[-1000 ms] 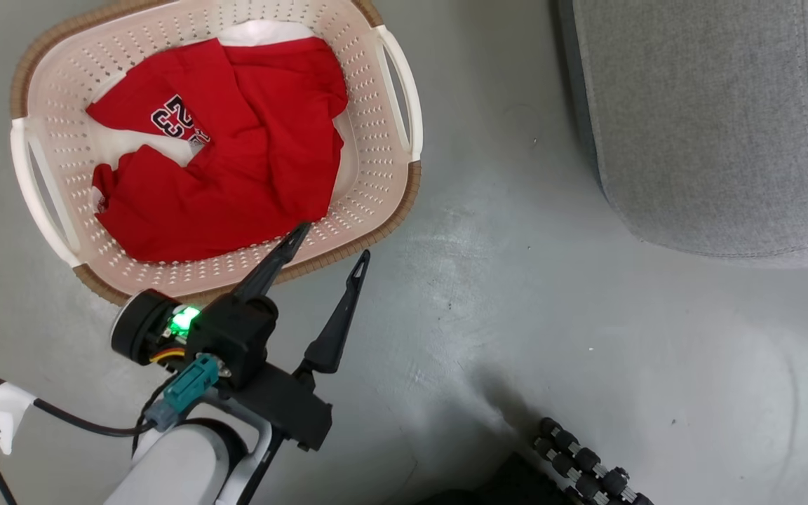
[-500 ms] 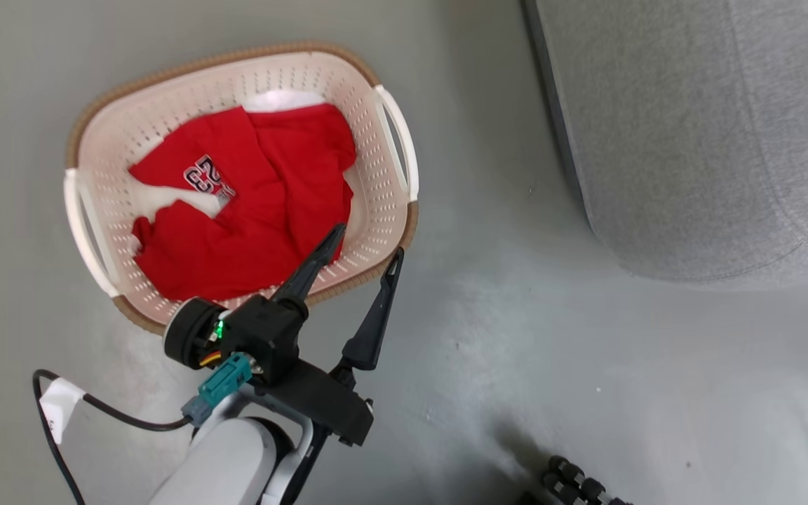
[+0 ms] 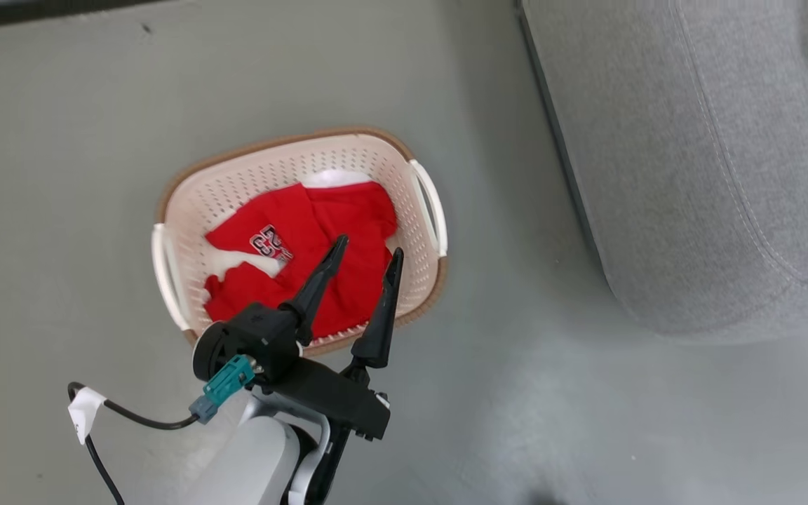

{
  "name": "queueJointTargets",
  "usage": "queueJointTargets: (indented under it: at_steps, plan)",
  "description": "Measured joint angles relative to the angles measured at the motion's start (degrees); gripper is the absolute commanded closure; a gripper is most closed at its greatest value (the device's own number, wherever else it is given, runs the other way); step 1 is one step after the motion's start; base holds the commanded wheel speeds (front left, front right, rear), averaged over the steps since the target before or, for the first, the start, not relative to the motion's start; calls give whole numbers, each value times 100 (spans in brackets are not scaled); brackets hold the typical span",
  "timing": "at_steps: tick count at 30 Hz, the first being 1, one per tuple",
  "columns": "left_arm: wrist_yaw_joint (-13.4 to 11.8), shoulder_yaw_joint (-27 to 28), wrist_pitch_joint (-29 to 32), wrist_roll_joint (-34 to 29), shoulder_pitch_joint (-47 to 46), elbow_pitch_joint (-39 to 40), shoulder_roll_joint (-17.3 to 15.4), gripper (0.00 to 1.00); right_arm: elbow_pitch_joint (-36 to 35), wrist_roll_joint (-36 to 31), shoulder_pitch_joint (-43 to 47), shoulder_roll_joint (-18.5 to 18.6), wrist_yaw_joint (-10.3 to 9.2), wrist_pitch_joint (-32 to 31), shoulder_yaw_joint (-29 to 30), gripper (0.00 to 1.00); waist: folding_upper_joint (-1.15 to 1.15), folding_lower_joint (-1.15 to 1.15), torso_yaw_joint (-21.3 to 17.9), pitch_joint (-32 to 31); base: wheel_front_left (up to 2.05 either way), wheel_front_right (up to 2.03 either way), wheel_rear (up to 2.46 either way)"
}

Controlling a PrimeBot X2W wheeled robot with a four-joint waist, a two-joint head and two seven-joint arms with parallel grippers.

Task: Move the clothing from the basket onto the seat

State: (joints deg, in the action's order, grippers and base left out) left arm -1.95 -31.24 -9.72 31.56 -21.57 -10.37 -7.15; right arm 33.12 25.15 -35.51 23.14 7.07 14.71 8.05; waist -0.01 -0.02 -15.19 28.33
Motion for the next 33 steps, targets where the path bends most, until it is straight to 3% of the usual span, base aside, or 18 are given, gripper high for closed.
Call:
queueJointTargets:
  at_steps: [20,33]
  plan:
    - [-115,504,-356,369,343,-1111,187,0,-387,2,1380,-813,1,-1,-1117,0,0,1,1296,-1287,0,0,0]
    - [-160,882,-414,478,672,-1543,153,0,-497,-112,1960,-1105,1,-1,-1204,0,0,1,2125,-2000,0,0,0]
